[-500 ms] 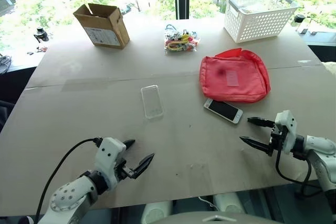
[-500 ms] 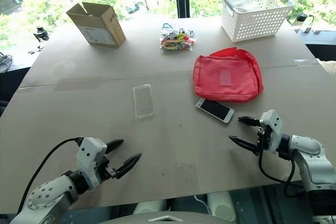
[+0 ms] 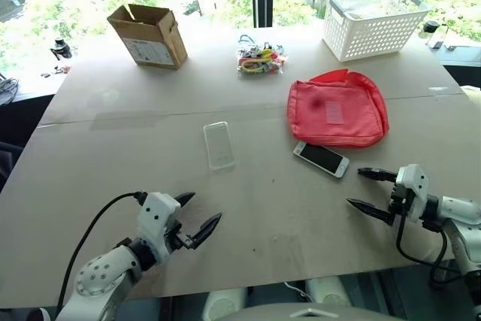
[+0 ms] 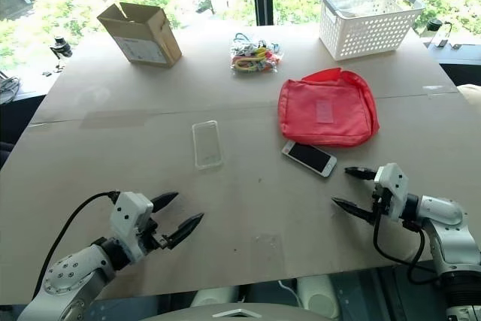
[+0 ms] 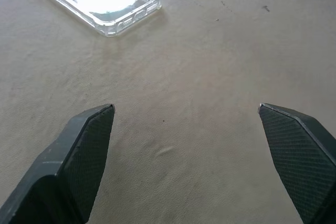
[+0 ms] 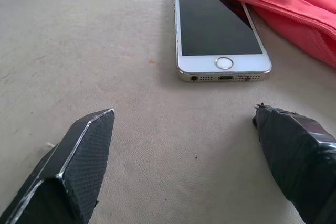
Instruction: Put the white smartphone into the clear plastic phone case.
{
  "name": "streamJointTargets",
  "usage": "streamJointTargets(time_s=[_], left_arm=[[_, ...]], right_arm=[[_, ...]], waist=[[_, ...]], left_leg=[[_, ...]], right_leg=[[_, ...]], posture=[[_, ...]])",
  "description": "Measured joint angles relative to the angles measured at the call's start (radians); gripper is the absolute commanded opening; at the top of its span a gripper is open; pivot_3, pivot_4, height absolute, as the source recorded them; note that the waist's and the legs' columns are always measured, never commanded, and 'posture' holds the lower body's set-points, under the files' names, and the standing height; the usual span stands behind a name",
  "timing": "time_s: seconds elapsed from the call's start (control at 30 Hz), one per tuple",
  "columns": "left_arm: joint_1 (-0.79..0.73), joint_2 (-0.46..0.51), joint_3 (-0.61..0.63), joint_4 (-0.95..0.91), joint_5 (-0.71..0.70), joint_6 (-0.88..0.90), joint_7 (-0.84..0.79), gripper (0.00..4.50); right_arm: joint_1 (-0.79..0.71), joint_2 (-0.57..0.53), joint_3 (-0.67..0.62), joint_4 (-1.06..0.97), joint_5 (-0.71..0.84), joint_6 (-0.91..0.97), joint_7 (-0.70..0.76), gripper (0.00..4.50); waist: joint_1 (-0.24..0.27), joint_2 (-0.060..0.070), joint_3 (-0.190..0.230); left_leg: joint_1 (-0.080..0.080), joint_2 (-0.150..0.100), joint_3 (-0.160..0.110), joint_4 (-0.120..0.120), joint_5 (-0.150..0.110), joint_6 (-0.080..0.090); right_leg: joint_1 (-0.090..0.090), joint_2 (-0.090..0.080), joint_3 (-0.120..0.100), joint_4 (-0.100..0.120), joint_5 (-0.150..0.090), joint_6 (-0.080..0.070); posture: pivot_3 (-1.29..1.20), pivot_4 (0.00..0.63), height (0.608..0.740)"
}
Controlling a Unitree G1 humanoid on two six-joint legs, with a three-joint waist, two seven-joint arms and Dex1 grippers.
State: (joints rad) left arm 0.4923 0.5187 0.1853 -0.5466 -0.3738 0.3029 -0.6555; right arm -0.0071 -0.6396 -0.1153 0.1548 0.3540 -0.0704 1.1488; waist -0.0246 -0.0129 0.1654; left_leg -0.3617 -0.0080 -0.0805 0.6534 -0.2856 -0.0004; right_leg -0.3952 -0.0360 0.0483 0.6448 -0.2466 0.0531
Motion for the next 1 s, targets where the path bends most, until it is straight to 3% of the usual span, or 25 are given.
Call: streamJointTargets(time_s=[0.13, 0.37, 0.5, 0.67, 1.0], left_arm=[[-0.009, 0.0, 0.0, 0.003, -0.001, -0.011, -0.004, 4.47], [-0.129, 0.032, 0.002, -0.029, -0.031, 0.02, -0.013, 4.47], [-0.243, 0.07, 0.003, -0.096, -0.103, 0.083, -0.017, 4.47], [-0.302, 0.091, 0.004, -0.151, -0.157, 0.15, 0.002, 4.47], [-0.328, 0.099, 0.031, -0.191, -0.297, 0.184, -0.003, 4.47]], right_arm=[[-0.017, 0.0, -0.002, 0.03, -0.016, -0.028, -0.018, 4.5], [-0.216, 0.004, -0.022, 0.199, -0.12, -0.155, -0.196, 4.5], [-0.359, 0.068, -0.07, 0.261, -0.086, -0.007, -0.358, 4.5], [-0.429, 0.069, -0.09, 0.29, -0.082, 0.225, -0.513, 4.5], [-0.469, 0.051, -0.068, 0.302, -0.178, 0.345, -0.658, 4.5]], waist=[[0.005, 0.0, 0.0], [0.007, 0.001, 0.001], [0.008, 0.002, 0.002], [0.011, 0.002, 0.001], [0.01, 0.002, 0.001]], left_leg=[[0.0, 0.0, 0.001, 0.0, 0.0, 0.0], [0.0, 0.0, 0.005, 0.001, 0.0, 0.0], [-0.001, 0.0, 0.003, 0.001, 0.0, 0.0], [-0.004, -0.001, 0.001, 0.0, 0.0, 0.0], [-0.004, -0.001, 0.005, 0.0, 0.0, 0.0]], right_leg=[[0.0, 0.0, 0.001, 0.0, 0.0, 0.0], [0.0, 0.001, 0.0, 0.001, 0.001, -0.001], [-0.002, 0.0, 0.001, 0.002, 0.001, -0.001], [-0.003, -0.001, 0.0, 0.0, 0.001, -0.001], [-0.005, 0.0, 0.001, 0.002, 0.001, -0.001]], posture=[[0.0, 0.15, 0.74], [0.0, 0.15, 0.74], [0.0, 0.15, 0.74], [0.0, 0.15, 0.74], [0.0, 0.15, 0.74]])
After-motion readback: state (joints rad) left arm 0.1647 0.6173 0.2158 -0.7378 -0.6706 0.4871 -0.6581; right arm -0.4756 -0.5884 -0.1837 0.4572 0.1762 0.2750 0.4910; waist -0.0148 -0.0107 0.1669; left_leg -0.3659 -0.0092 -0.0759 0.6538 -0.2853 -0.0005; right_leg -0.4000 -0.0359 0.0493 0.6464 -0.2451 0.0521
